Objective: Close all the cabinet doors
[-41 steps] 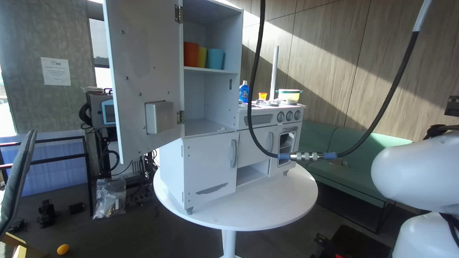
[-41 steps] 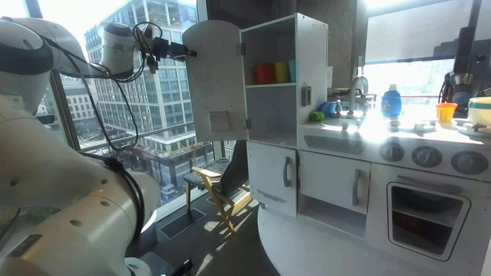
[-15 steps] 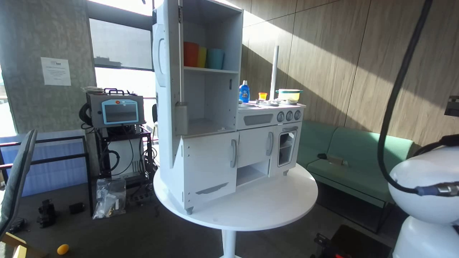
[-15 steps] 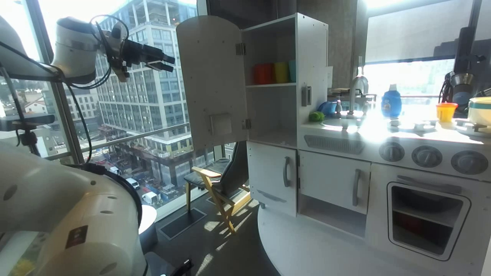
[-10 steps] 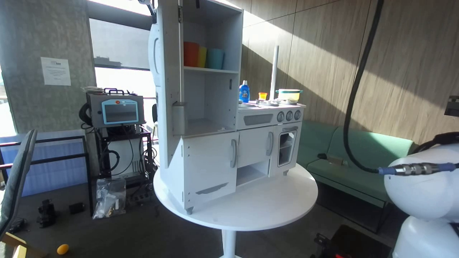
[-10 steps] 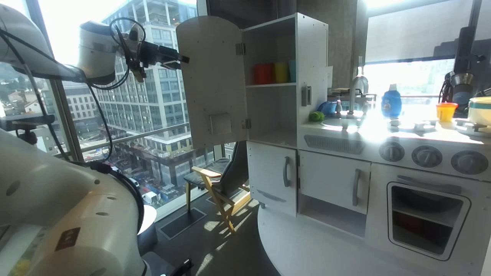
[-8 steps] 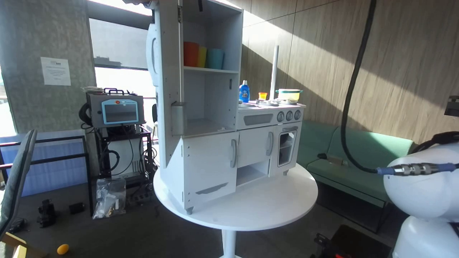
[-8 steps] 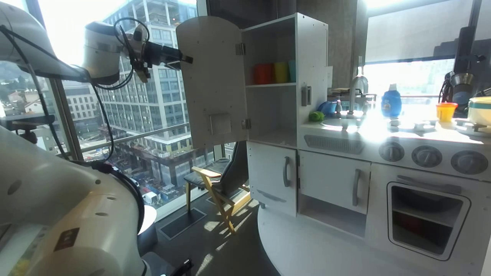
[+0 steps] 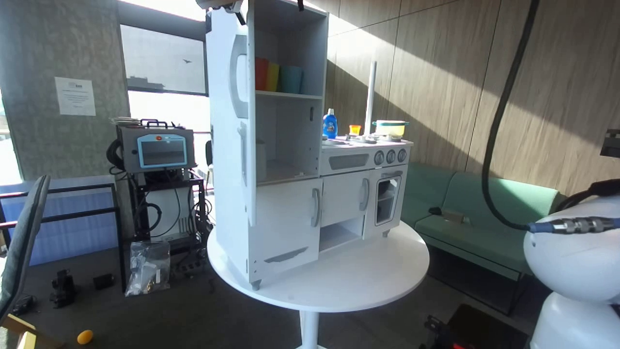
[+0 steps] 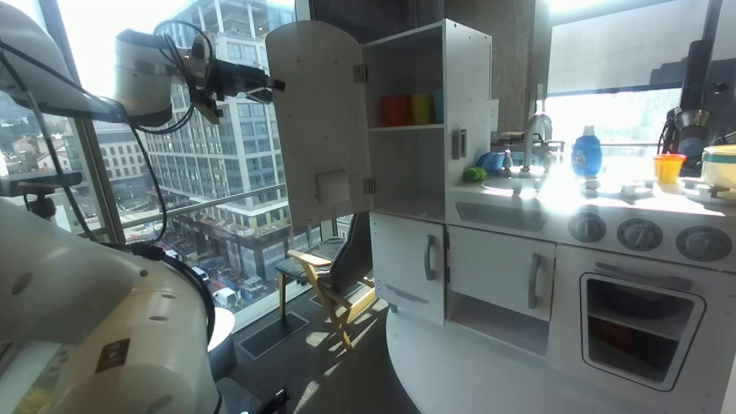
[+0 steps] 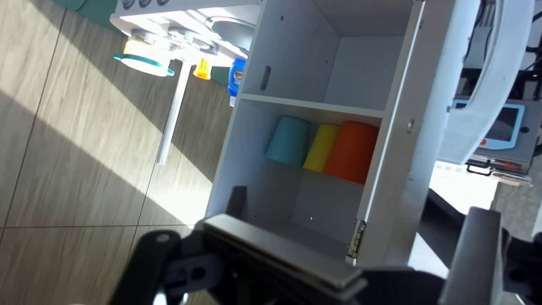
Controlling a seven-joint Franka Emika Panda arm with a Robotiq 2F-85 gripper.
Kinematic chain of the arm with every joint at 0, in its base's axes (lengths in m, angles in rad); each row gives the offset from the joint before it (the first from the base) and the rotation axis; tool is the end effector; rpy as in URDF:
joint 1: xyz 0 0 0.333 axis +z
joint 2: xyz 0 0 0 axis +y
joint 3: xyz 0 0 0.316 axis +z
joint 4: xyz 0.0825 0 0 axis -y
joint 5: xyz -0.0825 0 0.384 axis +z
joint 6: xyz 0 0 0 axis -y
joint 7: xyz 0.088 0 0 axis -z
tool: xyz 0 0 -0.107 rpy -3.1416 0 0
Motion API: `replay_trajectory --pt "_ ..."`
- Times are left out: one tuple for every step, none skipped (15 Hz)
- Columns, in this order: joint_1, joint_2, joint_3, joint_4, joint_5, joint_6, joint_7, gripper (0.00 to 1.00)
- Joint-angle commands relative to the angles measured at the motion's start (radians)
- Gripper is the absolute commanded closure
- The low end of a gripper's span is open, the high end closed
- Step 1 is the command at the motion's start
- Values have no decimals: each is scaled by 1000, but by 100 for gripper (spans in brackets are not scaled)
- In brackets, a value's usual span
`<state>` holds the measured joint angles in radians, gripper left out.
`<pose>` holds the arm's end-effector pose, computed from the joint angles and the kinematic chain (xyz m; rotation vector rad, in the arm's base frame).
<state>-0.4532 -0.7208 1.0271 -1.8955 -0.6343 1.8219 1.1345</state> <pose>0.3179 0.3482 0.6812 2.0688 -0.5464 1.3665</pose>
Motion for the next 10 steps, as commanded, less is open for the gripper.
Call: replay_trajectory --pt "95 -23 -69 -48 -68 -58 56 0" --pt "110 -22 -81 -57 -86 -71 69 0" --pt "120 -17 -94 -70 -108 -77 84 0" --pt "132 -7 -107 -80 -129 -91 98 0" --pt "139 2 -121 -93 -149 -99 117 0" --pt "147 8 -133 -105 -174 -110 134 0" --pt "157 18 -151 -116 -190 -112 157 0" --pt "165 25 -168 -128 -214 -118 178 0" --pt "175 35 -179 -134 -232 -131 194 0" --pt "187 46 -192 -141 -252 -144 211 0"
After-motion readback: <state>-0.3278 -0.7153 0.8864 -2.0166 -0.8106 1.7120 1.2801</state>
